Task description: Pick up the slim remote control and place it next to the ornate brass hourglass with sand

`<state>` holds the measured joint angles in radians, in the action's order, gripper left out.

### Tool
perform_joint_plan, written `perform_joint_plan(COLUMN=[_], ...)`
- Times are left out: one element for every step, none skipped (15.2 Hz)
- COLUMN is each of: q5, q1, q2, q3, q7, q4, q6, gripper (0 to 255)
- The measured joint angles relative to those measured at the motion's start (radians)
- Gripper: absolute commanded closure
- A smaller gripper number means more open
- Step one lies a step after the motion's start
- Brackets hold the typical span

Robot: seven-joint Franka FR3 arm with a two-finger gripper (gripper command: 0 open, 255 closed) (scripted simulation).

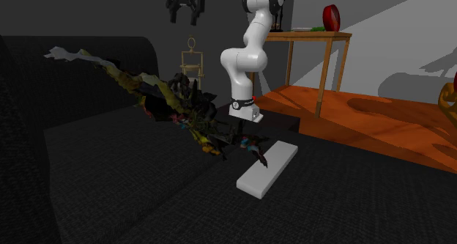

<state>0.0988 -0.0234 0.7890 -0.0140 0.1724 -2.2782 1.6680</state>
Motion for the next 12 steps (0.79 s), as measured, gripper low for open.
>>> perform_joint_plan(q5=[0.000,-0.006,-0.014,-0.024,-0.034,-0.047,-0.059,-0.069,-0.082,-0.094,-0.107,-0.117], q1=[0.000,0.003,0.006,0.010,0.015,0.022,0.027,0.031,0.037,0.044,0.050,0.054], q2=[0.000,0.002,0.003,-0.003,-0.004,0.001,-0.006,-0.012,-0.015,-0.020,-0.035,-0.047], q3=[0.000,0.010,0.024,0.040,0.056,0.078,0.097,0.112,0.133,0.153,0.176,0.194], q7=[0.000,-0.013,-0.031,-0.051,-0.072,-0.099,-0.124,-0.144,-0.169,-0.193,-0.221,-0.243], q4=[0.000,-0.010,-0.023,-0.033,-0.049,-0.071,-0.078,-0.086,-0.103,-0.112,-0.124,-0.132], q6=[0.000,0.006,0.015,0.026,0.039,0.051,0.062,0.072,0.088,0.099,0.122,0.139], gripper=[0,0,0,0,0,0,0,0,0,0,0,0])
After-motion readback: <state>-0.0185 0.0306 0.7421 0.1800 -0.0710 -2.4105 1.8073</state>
